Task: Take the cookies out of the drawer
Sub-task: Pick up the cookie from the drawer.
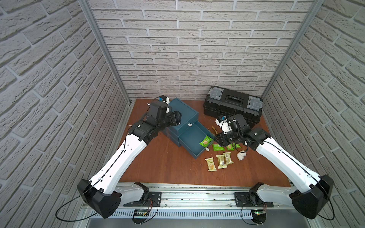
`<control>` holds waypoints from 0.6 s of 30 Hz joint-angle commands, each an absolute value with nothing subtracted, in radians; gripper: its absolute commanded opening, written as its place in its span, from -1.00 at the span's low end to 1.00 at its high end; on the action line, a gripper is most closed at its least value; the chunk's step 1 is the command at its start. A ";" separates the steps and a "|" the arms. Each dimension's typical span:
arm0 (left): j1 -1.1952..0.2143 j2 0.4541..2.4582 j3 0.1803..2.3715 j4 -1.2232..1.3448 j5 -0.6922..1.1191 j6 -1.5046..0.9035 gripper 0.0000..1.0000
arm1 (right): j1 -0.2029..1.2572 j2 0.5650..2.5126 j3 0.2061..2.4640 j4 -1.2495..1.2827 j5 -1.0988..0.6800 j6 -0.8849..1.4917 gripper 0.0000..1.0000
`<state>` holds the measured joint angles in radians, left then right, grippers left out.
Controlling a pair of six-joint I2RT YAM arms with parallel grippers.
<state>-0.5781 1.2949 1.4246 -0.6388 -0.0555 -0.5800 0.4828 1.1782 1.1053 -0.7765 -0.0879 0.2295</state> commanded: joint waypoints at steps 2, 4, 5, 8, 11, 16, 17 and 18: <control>-0.672 1.409 1.511 -0.762 -0.082 -0.415 0.45 | 0.472 1.071 0.947 -0.659 -0.099 0.470 0.08; -0.708 1.468 1.554 -0.792 -0.052 -0.381 0.44 | 0.471 1.026 0.867 -0.627 -0.097 0.515 0.07; -0.719 1.494 1.571 -0.805 -0.035 -0.373 0.43 | 0.471 1.008 0.838 -0.609 -0.094 0.534 0.05; -0.755 1.588 1.636 -0.862 -0.009 -0.334 0.39 | 0.472 0.955 0.705 -0.461 -0.151 0.624 0.04; -0.783 1.682 1.700 -0.918 0.002 -0.307 0.36 | 0.472 0.937 0.574 -0.266 -0.239 0.707 0.06; -0.796 1.780 1.730 -0.928 0.024 -0.308 0.31 | 0.472 0.984 0.475 -0.060 -0.311 0.745 0.10; -0.797 1.797 1.735 -0.932 0.024 -0.308 0.30 | 0.472 1.000 0.470 -0.033 -0.327 0.745 0.10; -0.797 1.818 1.744 -0.938 0.025 -0.307 0.29 | 0.472 1.017 0.466 -0.002 -0.345 0.749 0.10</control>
<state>-0.7944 1.7851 1.7081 -0.8982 0.0082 -0.3290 0.4747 0.9955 0.4717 -0.2249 -0.2703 0.7021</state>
